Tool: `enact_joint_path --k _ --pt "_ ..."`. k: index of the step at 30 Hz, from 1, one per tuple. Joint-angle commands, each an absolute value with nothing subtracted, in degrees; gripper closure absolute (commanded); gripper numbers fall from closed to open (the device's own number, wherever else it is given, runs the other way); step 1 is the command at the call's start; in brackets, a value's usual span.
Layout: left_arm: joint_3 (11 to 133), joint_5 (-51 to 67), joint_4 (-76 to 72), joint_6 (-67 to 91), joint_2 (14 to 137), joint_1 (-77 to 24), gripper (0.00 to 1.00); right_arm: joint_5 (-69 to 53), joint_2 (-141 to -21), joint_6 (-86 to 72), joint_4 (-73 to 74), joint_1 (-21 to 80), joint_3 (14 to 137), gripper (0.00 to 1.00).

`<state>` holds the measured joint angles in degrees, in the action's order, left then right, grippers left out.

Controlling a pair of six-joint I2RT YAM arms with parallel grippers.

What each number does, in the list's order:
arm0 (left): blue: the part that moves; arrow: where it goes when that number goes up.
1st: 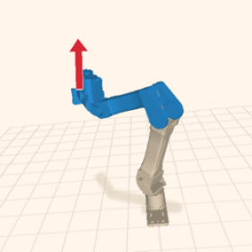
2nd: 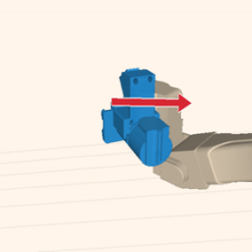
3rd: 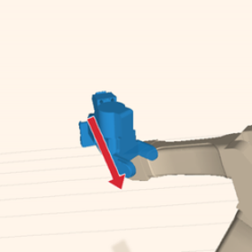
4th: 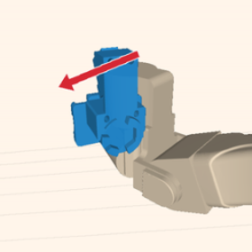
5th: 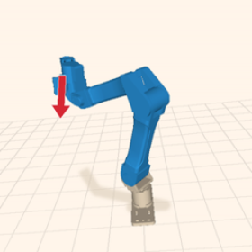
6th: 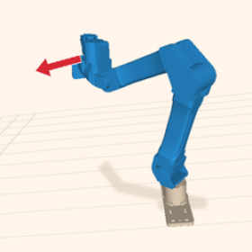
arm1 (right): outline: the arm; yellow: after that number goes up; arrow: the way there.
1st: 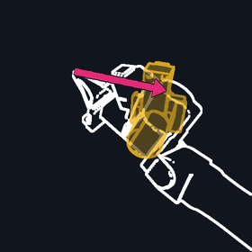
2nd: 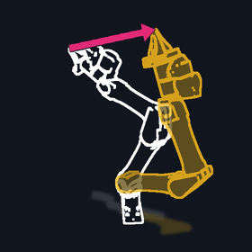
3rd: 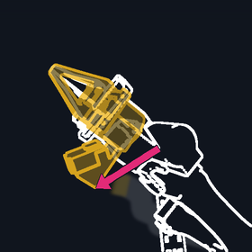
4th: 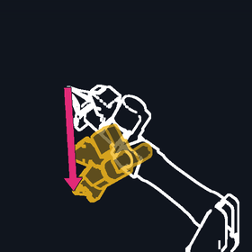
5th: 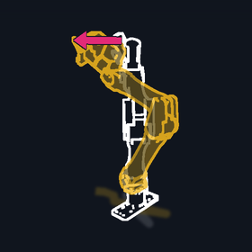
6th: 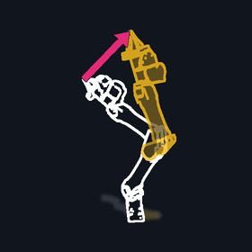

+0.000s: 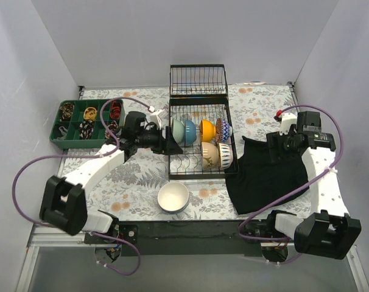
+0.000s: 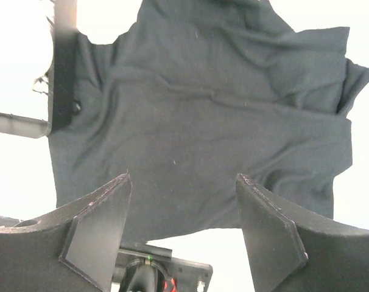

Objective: Load the bowls into the dish rack

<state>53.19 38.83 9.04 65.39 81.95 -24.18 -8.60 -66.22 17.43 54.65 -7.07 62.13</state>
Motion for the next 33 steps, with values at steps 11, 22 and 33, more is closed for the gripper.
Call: enact_joint_path --k 11,22,33 --pt "55.9 24.6 49.7 16.7 62.1 -48.4 0.39 -12.7 -55.9 17.9 49.0 -7.3 57.9 0.22" --pt "53.9 20.0 47.6 17.0 68.2 -60.1 0.39 -13.0 -54.1 16.9 48.3 -7.2 58.2 0.22" --pt "53.9 15.7 44.2 20.2 74.4 -65.4 0.47 -12.7 -53.1 16.4 48.3 -7.2 58.8 0.21"
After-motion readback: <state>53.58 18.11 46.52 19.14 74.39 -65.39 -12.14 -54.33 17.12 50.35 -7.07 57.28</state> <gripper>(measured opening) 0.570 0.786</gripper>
